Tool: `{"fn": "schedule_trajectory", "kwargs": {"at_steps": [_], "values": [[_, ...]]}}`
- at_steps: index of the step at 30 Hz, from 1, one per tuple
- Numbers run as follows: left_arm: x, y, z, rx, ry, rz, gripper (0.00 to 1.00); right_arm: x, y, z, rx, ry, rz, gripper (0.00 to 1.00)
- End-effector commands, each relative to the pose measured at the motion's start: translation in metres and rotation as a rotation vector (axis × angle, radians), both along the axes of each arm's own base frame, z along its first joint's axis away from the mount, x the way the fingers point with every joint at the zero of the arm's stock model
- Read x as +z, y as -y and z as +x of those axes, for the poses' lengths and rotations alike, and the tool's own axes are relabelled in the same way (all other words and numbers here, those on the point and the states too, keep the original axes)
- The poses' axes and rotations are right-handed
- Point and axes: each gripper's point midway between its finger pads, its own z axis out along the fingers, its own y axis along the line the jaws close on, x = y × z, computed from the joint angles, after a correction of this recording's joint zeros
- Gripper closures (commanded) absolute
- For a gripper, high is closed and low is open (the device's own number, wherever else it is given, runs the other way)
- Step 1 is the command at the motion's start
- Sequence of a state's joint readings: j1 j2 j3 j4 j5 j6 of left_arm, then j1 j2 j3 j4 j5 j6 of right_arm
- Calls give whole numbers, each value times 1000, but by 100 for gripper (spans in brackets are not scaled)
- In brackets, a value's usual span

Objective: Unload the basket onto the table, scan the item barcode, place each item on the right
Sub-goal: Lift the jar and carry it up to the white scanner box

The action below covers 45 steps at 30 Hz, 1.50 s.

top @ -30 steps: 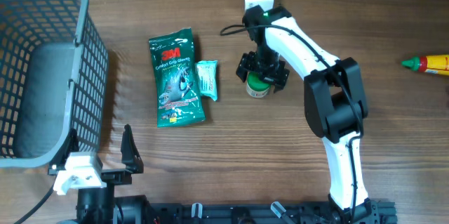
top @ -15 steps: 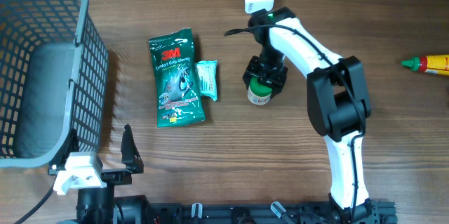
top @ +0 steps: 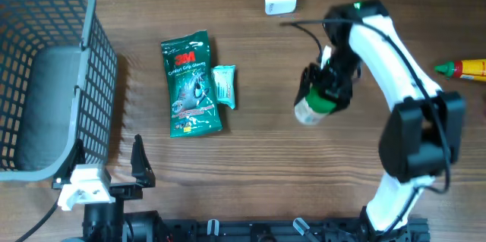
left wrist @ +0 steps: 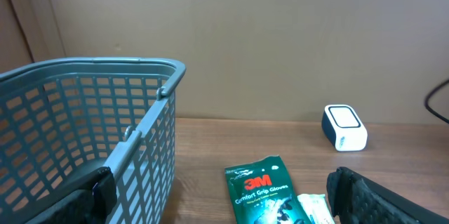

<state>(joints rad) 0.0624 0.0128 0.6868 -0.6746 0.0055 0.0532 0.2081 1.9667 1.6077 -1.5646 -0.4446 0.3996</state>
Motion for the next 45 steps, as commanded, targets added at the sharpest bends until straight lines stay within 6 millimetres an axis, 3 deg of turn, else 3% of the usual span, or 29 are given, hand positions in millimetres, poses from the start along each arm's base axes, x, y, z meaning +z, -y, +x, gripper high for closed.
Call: {"fn": "schedule_trajectory", "kwargs": {"at_steps": [1, 7, 11, 18, 22, 24, 27, 33, 37, 41, 45], "values": [[1, -2, -1, 10, 9, -9, 0, 9, -29, -36, -53, -38, 184, 41], [1, -2, -1, 10, 9, -9, 0, -8, -76, -82, -108, -128, 292, 41], [1, -2, -1, 10, 9, -9, 0, -9, -93, -95, -69, -145, 295, 41], [1, -2, -1, 10, 9, -9, 0, -9, -92, -92, -11, -97, 329, 43], [1, -2, -1, 10, 9, -9, 0, -1, -74, -90, 6, -50, 319, 45], [1, -2, -1, 10, 9, -9, 0, 3, -56, -78, -18, 47, 253, 45], [1, -2, -1, 10, 9, -9, 0, 15, -47, -48, -67, 244, 217, 45], [1, -2, -1, 10, 9, -9, 0, 72, -23, 36, -201, 780, 93, 45], [1, -2, -1, 10, 9, -9, 0, 99, -9, 80, -261, 1024, 19, 41], [1, -2, -1, 10, 9, -9, 0, 108, -6, 121, -305, 1165, -18, 41], [1, -2, -1, 10, 9, -9, 0, 99, -10, 159, -295, 1261, -49, 41]]}}
